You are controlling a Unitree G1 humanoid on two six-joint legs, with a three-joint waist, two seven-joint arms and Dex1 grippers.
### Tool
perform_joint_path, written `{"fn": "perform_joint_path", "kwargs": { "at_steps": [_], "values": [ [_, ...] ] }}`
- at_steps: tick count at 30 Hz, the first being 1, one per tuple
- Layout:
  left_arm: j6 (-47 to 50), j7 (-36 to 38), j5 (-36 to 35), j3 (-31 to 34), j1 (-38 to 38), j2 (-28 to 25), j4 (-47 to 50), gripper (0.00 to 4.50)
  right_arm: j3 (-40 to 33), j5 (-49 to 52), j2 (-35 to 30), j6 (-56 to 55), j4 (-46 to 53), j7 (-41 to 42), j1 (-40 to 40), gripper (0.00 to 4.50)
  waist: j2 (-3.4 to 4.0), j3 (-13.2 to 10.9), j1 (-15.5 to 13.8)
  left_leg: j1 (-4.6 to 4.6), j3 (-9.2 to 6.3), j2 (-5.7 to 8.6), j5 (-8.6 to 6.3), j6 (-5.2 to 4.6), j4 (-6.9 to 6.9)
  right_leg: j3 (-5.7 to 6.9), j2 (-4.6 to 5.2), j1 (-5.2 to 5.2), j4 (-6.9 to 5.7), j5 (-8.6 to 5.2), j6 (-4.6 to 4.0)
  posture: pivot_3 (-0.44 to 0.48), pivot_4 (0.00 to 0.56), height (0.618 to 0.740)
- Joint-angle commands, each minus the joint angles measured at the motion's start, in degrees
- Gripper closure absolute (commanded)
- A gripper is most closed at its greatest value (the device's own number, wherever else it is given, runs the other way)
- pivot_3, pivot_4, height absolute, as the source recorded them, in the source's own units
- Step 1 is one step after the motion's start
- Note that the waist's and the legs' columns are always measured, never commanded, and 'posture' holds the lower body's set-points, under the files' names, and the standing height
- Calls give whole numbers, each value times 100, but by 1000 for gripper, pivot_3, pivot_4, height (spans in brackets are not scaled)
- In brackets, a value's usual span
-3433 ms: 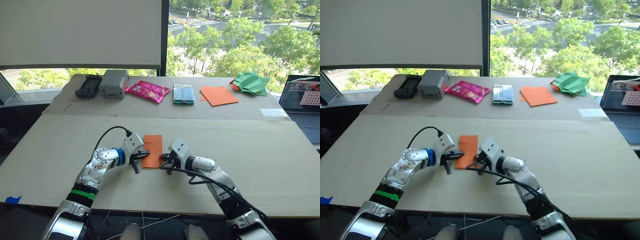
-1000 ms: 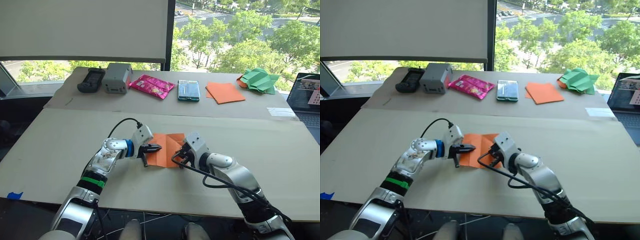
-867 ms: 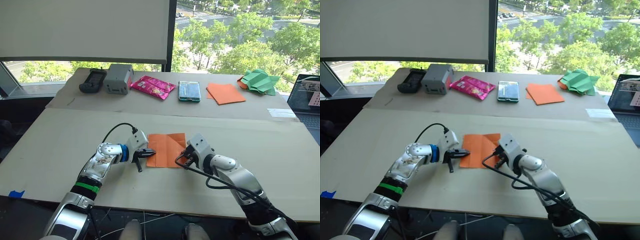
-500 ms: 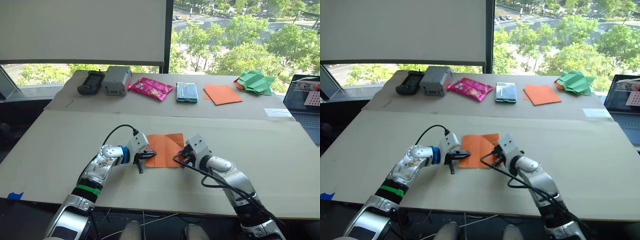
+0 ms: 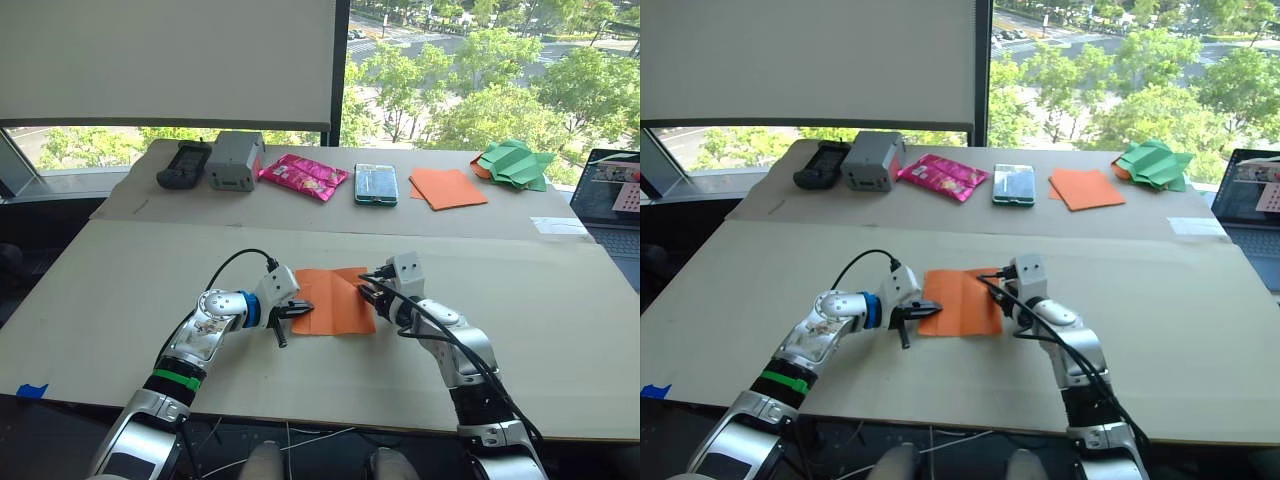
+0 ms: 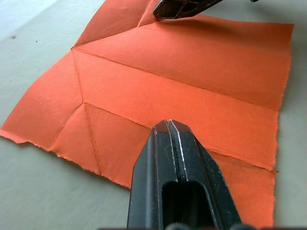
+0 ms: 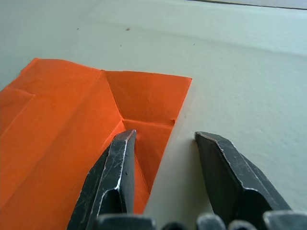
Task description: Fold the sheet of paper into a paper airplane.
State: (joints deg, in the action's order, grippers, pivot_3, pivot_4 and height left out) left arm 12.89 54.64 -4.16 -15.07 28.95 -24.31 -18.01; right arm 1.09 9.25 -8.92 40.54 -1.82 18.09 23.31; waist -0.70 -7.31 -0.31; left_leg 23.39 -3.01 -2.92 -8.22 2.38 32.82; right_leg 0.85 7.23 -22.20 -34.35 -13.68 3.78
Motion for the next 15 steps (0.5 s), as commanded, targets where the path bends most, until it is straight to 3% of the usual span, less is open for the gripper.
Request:
{"fn": "perform_joint_path", "kwargs": {
  "at_steps": [1, 2, 5, 9, 15],
  "values": [
    [85, 1, 137, -86, -60, -47, 37, 4500, 36, 71, 27, -105, 77, 65, 64, 2293, 2, 0, 2, 0, 0, 0, 0, 0, 0, 0, 0, 0, 0, 0, 0, 0, 150, 702],
    [87, 0, 137, -81, -60, -52, 38, 4500, 37, 85, 41, -115, 84, 75, 58, 2293, 2, 0, 3, 0, 0, 0, 0, 0, 0, -1, 0, 0, -1, 0, 0, 0, 150, 702],
    [104, 0, 124, -63, -71, -70, 60, 4500, 8, 103, 77, -129, 62, 71, 52, 3072, 4, -1, 9, 1, 0, 0, 0, -1, 0, 0, 0, -1, -2, 0, 0, 0, 150, 702],
    [124, 0, 120, -50, -90, -92, 91, 4500, -49, 175, 125, -162, 73, 72, 69, 4479, 5, -2, 17, 2, 0, 0, 1, -1, 0, 0, 0, -3, -3, 0, 0, 0, 150, 702],
    [188, -8, 96, -8, -108, -135, 167, 4500, 110, 183, 58, -230, 311, 228, -27, 4479, 5, -2, 39, 2, -1, 0, 1, -1, 0, -1, 0, -3, -5, 0, 0, 0, 150, 702]
  ]
}}
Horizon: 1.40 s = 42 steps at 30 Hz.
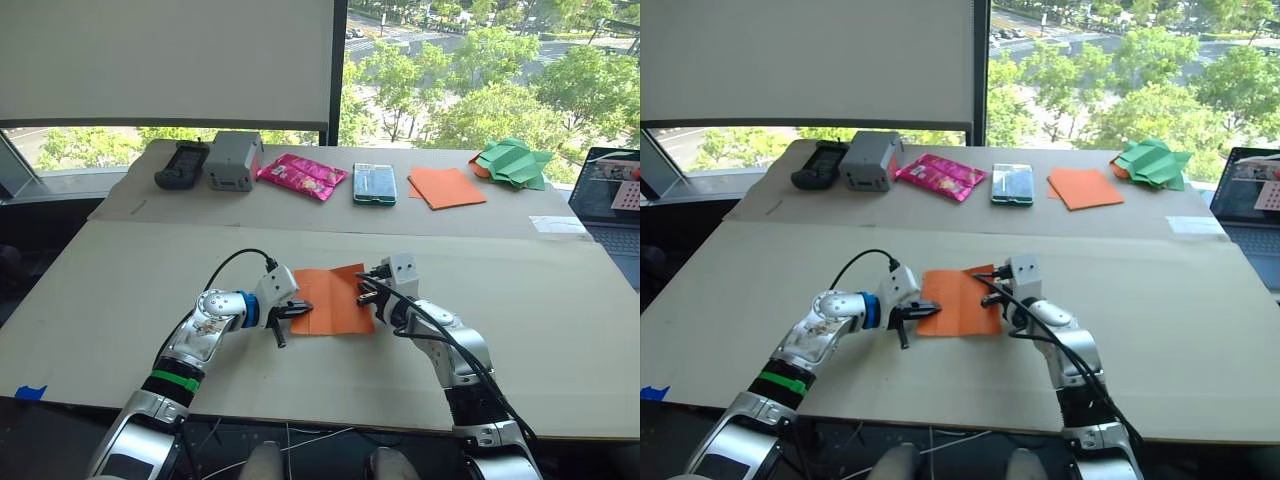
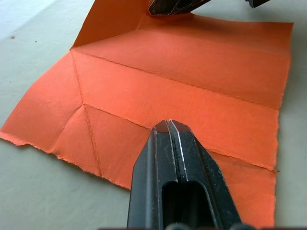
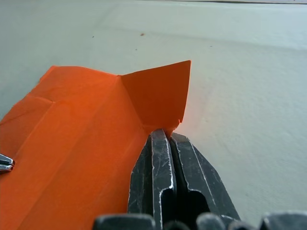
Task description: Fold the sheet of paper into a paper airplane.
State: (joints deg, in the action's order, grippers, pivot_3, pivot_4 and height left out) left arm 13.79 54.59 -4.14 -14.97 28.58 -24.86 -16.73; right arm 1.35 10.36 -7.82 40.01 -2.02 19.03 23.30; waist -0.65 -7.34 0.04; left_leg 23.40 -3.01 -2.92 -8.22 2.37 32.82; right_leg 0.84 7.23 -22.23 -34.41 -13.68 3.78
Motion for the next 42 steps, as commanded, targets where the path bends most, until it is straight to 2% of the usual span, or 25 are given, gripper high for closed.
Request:
{"fn": "perform_joint_path", "kwargs": {
  "at_steps": [1, 6, 11, 16, 20, 25, 33, 42],
  "values": [
    [142, 1, 60, 14, -74, -94, 83, 4500, 189, 27, -107, -272, 487, 212, -93, 4479, 0, 0, 6, 0, 0, 0, 0, 0, 0, 0, 0, 0, 0, 0, 0, 0, 150, 702],
    [588, 135, -303, 300, -199, -268, 654, 4500, 1186, -629, -697, -873, 1712, 486, -629, 4479, 4, -3, 66, 8, 0, 0, 0, 0, -2, -1, 0, -5, -1, -2, -4, 0, 150, 702],
    [1047, 322, -600, 460, -578, -596, 1390, 4500, 1982, -1491, -1271, -1196, 2251, 434, -950, 4479, 4, -6, 99, 2, 0, -1, -14, 23, -5, -3, 0, -10, 1, -5, -7, 0, 150, 702],
    [1321, 420, -785, 555, -802, -883, 1760, 4500, 2592, -2417, -1718, -1475, 2281, 411, -1011, 4479, 0, -17, 62, 7, 0, -1, -17, 27, -5, -1, 1, -13, 19, -6, -8, 0, 150, 702],
    [1576, 466, -1001, 661, -609, -905, 1860, 4500, 2959, -2967, -1941, -1735, 2195, 585, -897, 4479, -5, -23, 36, 19, 1, 0, -18, 29, -3, 1, 5, -12, 34, -6, -8, 0, 150, 702],
    [1563, 489, -1039, 606, -147, -832, 1573, 4500, 3211, -3441, -2114, -1926, 2138, 872, -856, 4479, -23, -34, 12, 22, 1, 1, -16, 27, -1, 4, 5, -13, 30, -5, -7, 0, 150, 702],
    [945, 611, -557, 7, 589, -385, 512, 4500, 3183, -3695, -1935, -1977, 1924, 1050, -778, 4479, -27, -33, -21, 12, 2, 2, 2, -2, 1, 3, 3, -2, 26, -2, -2, 0, 150, 702],
    [-5, 566, 127, -389, 959, -94, -682, 4500, 3172, -3934, -1835, -1976, 1969, 1231, -848, 4479, -31, -30, -31, 10, 1, 2, 2, -2, 2, 2, 1, 0, 21, -1, 0, 0, 150, 702]
  ]
}}
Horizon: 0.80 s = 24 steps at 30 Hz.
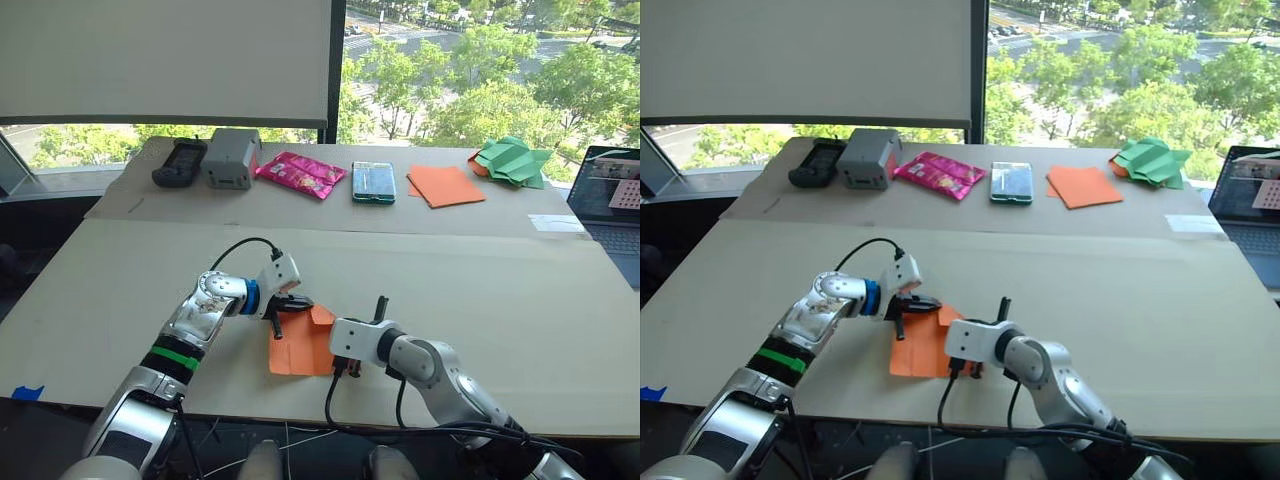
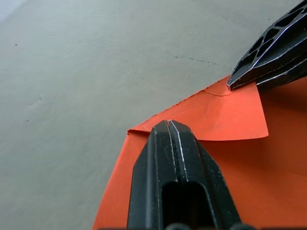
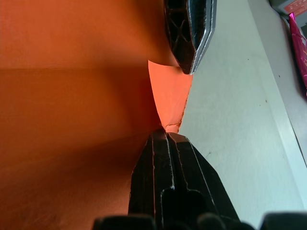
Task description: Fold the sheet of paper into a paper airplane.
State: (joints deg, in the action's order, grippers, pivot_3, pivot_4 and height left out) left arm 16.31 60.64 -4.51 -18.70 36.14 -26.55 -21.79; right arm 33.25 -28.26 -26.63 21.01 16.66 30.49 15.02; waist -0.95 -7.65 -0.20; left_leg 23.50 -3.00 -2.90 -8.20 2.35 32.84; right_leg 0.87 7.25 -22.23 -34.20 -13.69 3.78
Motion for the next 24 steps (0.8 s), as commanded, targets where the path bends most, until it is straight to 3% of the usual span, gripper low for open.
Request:
{"fn": "perform_joint_path", "kwargs": {
  "at_steps": [1, 9, 16, 20, 24],
  "values": [
    [-296, -49, 186, -16, 254, 125, -268, 4500, -13, -95, 46, -82, 106, 110, -29, 4479, -2, 1, -15, -1, 0, 0, 0, 0, 1, 0, 0, 1, -1, 0, 0, 0, 150, 702],
    [-588, -34, 503, -135, 351, 291, -691, 4500, -23, -260, 130, -116, 86, 203, -16, 4479, -3, 2, -20, -11, 1, 0, 0, 0, 3, -1, 0, 6, -10, 1, 2, 0, 150, 702],
    [-663, 16, 687, -188, 133, 183, -648, 4500, -660, 594, 447, 432, 525, 699, -113, 2280, -5, 5, -19, -19, 1, 0, 0, 0, 3, -3, 0, 9, -21, 1, 2, 0, 150, 702],
    [-656, -16, 705, -167, 80, 162, -633, 4500, -1394, 1684, 839, 1231, 1057, 1118, 2, 2280, -5, 5, -9, -21, 0, 0, 8, -13, 4, -5, -1, 10, -30, 0, 0, 0, 150, 702],
    [-653, -30, 706, -154, 43, 158, -628, 4500, -1762, 2077, 1217, 1807, 776, 902, 404, 2280, -4, 6, 19, -27, -1, -1, 1, -2, 4, -5, -2, 8, -41, 0, -1, 0, 150, 702]
  ]
}}
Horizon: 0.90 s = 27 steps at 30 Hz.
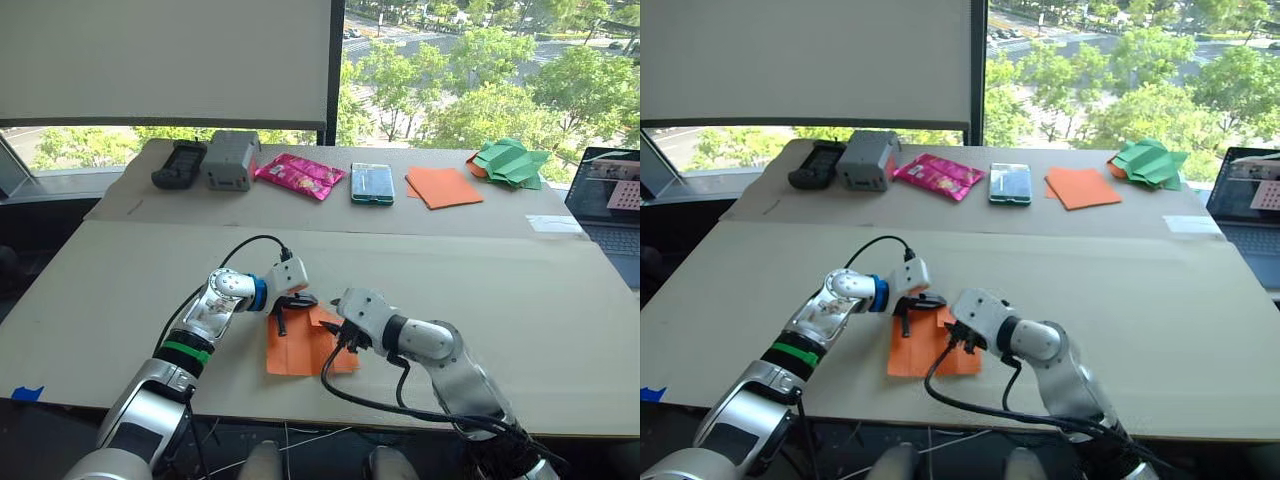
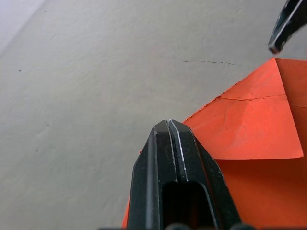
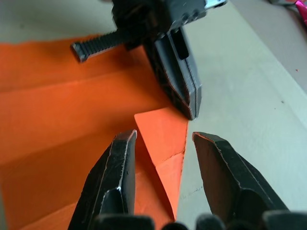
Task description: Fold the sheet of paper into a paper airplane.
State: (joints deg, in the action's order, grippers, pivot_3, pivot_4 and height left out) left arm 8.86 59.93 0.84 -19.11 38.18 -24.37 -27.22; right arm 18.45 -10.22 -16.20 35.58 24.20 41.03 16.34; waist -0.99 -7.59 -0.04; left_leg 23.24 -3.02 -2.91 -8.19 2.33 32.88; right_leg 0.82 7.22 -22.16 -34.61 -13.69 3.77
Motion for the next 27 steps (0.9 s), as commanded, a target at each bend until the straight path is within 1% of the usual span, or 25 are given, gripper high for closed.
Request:
{"fn": "perform_joint_path", "kwargs": {
  "at_steps": [1, 2, 3, 9, 10, 17, 27],
  "values": [
    [96, 39, 170, -110, -162, -54, -87, 4500, -284, 296, 233, 438, -131, -220, 366, 2280, 1, 1, 2, -1, 0, 0, -3, 4, 0, -1, 0, -2, -5, 0, -1, 0, 150, 702],
    [96, 32, 173, -111, -161, -48, -90, 4500, -228, 292, 248, 466, -261, -258, 425, 2280, 1, 2, 1, -3, 0, 0, -3, 5, 0, 0, 0, -2, -10, -2, -3, 0, 150, 702],
    [99, 23, 171, -105, -158, -41, -92, 4500, -175, 296, 306, 501, -432, -331, 486, 2519, 0, 3, -1, -6, 0, 0, -3, 5, 0, 0, 0, -2, -15, -5, -8, 0, 150, 702],
    [102, -12, 175, -88, -138, -21, -108, 4500, 48, 279, 435, 373, -1154, -654, 602, 4411, 0, 3, 1, -6, 1, 0, 4, -6, 0, 0, 0, -6, -32, -12, -21, 0, 150, 702],
    [111, -24, 172, -84, -136, -11, -109, 4500, 31, 321, 490, 316, -1303, -715, 603, 4468, 0, 3, 2, -6, 1, 0, 3, -5, 0, 0, 0, -6, -33, -12, -21, 0, 150, 702],
    [157, -37, 162, -81, -206, -26, -43, 4500, 153, 323, 657, -26, -1912, -910, 723, 4468, 1, 3, 23, -7, -1, 0, 2, -4, 0, 0, 0, -5, -36, -12, -21, 0, 150, 702],
    [137, -73, 198, -80, -192, -38, -72, 4500, 565, 145, 624, -5, -2497, -941, 825, 4468, 9, 22, 73, -10, -3, 0, 2, -3, 0, 0, -1, -3, -37, -13, -22, 0, 150, 702]
  ]
}}
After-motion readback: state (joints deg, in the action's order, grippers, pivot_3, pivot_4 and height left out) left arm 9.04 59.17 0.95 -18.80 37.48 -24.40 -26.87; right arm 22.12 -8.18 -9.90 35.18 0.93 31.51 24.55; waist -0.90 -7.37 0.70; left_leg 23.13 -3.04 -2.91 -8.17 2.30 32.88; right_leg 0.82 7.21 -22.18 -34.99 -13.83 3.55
